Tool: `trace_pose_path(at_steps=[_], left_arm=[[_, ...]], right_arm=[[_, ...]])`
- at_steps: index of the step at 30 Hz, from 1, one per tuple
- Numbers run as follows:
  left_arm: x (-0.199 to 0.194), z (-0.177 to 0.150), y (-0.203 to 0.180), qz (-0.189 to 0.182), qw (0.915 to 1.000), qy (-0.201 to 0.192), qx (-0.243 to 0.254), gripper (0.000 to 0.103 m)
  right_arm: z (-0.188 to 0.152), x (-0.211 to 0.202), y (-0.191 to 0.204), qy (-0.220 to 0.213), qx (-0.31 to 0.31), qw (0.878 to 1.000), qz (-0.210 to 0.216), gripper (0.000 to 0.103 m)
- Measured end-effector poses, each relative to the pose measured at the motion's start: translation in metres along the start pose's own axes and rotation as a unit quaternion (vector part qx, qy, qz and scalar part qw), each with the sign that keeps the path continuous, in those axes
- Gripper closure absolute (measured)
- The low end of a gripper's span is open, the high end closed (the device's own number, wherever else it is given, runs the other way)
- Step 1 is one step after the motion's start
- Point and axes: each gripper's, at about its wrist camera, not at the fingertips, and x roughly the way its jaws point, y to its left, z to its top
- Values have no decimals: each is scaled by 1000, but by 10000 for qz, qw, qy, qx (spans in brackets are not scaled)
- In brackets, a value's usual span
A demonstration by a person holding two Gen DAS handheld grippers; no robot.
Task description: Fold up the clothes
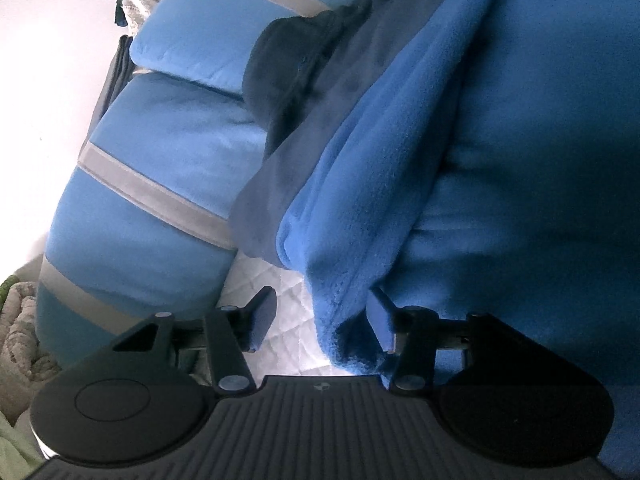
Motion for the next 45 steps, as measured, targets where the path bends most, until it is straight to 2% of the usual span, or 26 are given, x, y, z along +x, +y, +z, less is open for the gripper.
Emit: trace_pose_path(at_steps=[5, 9, 11, 15, 22, 27, 29, 31, 32, 33, 34, 35, 37, 39, 40, 41, 42, 45], left_arm=[[3, 1, -2, -71, 9999, 8, 78, 56], [5, 1, -5, -175, 9998, 23, 89, 56], [5, 1, -5, -251, 9997, 7, 33, 57], [4, 1, -6, -270, 9996, -17, 17, 57], [3, 1, -7, -305, 9995, -59, -57, 57], [3, 1, -4, -300, 9993, -84, -194, 58], [4, 2, -3, -254, 9994, -76, -229, 66], [6, 3, -3, -226, 9994, -66, -272, 74], [6, 3, -3, -213, 9993, -57, -293, 78], [7, 4, -3, -173, 9994, -39, -295, 81], [8, 5, -2, -133, 9995, -21, -297, 89], [9, 6, -2, -75, 9995, -4, -296, 92], [7, 7, 3, 340, 9992, -4, -229, 94], [1, 7, 14, 758, 9965, -73, -357, 94], [-3, 7, 22, 950, 9942, -134, -492, 94], [-6, 5, 26, 969, 9936, -170, -551, 94], [-4, 3, 24, 880, 9947, -104, -524, 94], [3, -1, 17, 571, 9975, 59, -419, 94]], right_arm=[[2, -8, -7, -92, 4, 9999, -49, 27], [3, -15, -14, -227, 208, 9993, 201, 27], [2, -11, -12, -141, 134, 9995, 246, 28], [-2, -4, -8, 187, -46, 9985, 504, 42], [-3, -12, -14, 148, 66, 9980, 614, 50], [-3, -4, -7, 223, -148, 9990, 360, 49], [-3, 6, -5, 283, -300, 9988, 264, 50], [-4, 12, -2, 378, -389, 9983, 189, 59], [-4, 13, -4, 406, -326, 9986, 119, 78], [-3, 14, -7, 409, -203, 9990, 33, 82], [-2, 14, -11, 398, -86, 9991, -89, 83], [-1, 13, -16, 354, 34, 9987, -355, 84], [1, 9, -31, 175, 295, 9924, -1183, 85], [4, 0, -47, -170, 569, 9731, -2225, 85], [6, -6, -54, -316, 721, 9645, -2521, 85], [8, -12, -60, -419, 870, 9586, -2679, 85], [8, -13, -61, -421, 895, 9599, -2624, 85], [8, 4, -45, -111, 516, 9811, -1860, 85]])
